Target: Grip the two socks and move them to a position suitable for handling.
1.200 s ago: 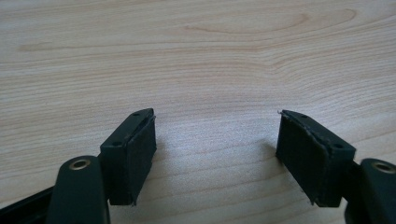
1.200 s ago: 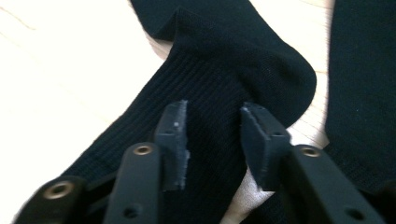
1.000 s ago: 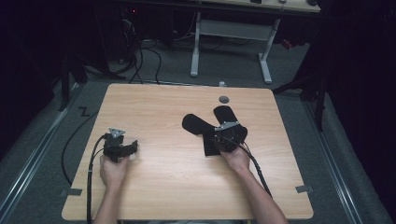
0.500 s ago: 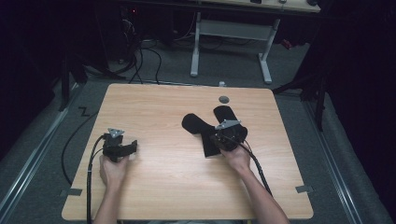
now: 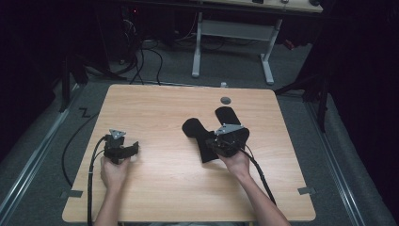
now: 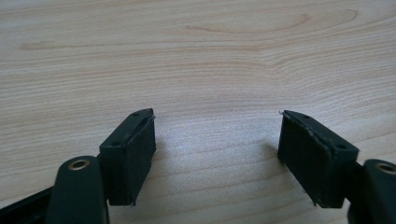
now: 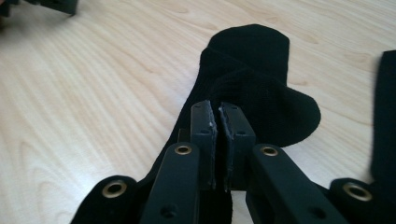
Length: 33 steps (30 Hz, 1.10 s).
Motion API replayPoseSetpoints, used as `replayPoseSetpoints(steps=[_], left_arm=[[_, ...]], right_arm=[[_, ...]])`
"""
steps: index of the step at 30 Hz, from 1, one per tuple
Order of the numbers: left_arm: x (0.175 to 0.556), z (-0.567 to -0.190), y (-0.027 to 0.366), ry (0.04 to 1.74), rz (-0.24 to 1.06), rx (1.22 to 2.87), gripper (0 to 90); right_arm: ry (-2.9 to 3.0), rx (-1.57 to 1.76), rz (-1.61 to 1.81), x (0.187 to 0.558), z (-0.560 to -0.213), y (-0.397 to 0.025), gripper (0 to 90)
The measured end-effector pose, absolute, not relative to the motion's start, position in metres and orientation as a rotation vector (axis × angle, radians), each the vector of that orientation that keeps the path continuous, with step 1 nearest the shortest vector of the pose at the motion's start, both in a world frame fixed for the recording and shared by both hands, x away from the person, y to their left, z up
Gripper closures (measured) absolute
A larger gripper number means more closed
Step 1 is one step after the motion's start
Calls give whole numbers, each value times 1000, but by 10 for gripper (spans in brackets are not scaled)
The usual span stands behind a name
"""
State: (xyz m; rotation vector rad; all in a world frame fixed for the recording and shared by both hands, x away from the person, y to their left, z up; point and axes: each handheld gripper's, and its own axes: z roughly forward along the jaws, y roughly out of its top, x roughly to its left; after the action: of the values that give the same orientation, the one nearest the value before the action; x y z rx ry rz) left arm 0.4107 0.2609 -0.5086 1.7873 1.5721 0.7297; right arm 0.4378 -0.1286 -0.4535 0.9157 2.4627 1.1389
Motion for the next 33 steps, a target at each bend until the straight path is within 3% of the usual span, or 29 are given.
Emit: replayPoseSetpoints(steps=[22,33], left_arm=[[410,-509,259,1551,727,1806,280],[410,-509,260,1552,724,1803,285]], right_arm=[[2541,891,1112,398,-484,-112,835],[2577,877,1102,395,-493,-102,768]])
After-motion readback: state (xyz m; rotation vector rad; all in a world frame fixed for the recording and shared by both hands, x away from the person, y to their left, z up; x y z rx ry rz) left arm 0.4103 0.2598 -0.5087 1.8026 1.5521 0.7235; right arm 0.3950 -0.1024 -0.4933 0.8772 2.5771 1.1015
